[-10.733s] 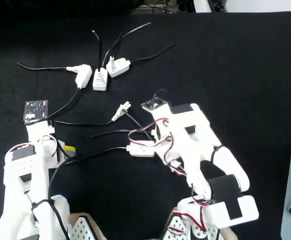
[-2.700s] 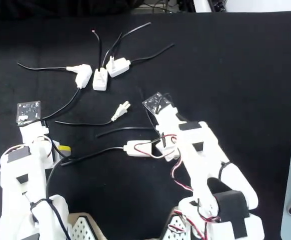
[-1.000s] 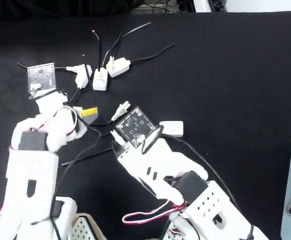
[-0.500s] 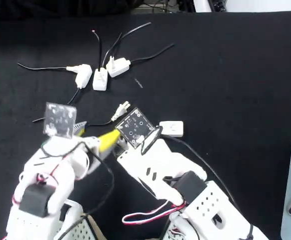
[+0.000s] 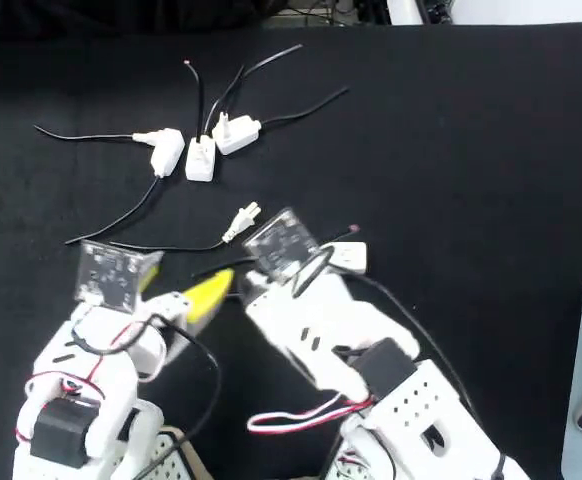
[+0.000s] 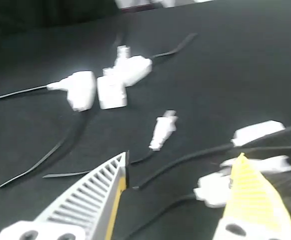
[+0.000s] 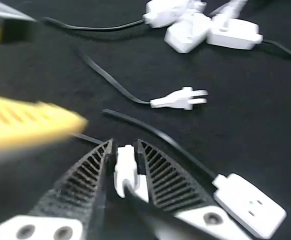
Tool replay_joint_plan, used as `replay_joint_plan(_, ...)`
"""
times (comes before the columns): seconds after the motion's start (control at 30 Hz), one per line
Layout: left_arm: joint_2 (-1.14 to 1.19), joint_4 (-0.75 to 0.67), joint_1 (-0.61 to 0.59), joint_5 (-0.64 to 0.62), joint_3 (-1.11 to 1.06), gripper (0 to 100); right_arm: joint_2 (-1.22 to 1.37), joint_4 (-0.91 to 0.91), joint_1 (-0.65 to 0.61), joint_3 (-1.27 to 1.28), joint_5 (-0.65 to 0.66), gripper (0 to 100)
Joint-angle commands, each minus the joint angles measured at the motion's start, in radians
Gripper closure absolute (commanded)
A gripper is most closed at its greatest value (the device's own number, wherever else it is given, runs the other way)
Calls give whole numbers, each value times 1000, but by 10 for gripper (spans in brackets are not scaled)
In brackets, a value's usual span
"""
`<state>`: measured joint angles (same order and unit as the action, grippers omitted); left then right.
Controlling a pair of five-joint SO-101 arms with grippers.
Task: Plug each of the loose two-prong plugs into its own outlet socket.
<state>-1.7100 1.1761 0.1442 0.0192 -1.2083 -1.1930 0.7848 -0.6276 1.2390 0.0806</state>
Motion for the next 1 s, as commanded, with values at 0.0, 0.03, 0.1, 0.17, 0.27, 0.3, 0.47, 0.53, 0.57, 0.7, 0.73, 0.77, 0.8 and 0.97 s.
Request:
replay_joint_plan(0.0, 89, -2, -71, 63, 12, 670, -13, 25, 77, -19, -8, 987)
replay_joint_plan(0.03, 121, -2, -70, 72, 18, 670, -13, 35, 100, -25, -9, 987)
replay_joint_plan(0.1, 199, -14, -68, 89, 38, 670, -10, 55, 157, -41, -21, 987)
replay_joint_plan(0.17, 290, -32, -68, 123, 62, 670, -10, 72, 222, -61, -57, 987)
replay_joint_plan(0.27, 446, -55, -67, 193, 119, 670, -10, 127, 290, -88, -63, 986)
replay_joint_plan(0.3, 497, -63, -61, 216, 139, 670, -10, 141, 302, -94, -63, 986)
replay_joint_plan(0.47, 703, -66, 62, 339, 219, 670, -10, 144, 373, -97, -63, 986)
replay_joint_plan(0.53, 776, -72, 117, 382, 243, 670, -12, 137, 427, -102, -63, 986)
replay_joint_plan(0.57, 807, -92, 139, 393, 248, 670, -10, 130, 456, -107, -63, 986)
replay_joint_plan(0.7, 924, -213, 191, 402, 248, 670, -10, 129, 529, -120, -61, 986)
replay_joint_plan(0.73, 950, -232, 206, 402, 251, 670, -10, 129, 534, -120, -60, 986)
replay_joint_plan(0.77, 976, -249, 225, 402, 252, 670, -10, 129, 537, -120, -51, 986)
replay_joint_plan(0.8, 990, -261, 245, 404, 252, 672, -10, 129, 537, -120, -37, 986)
replay_joint_plan(0.97, 1051, -347, 348, 404, 251, 674, -16, 127, 578, -120, -20, 986)
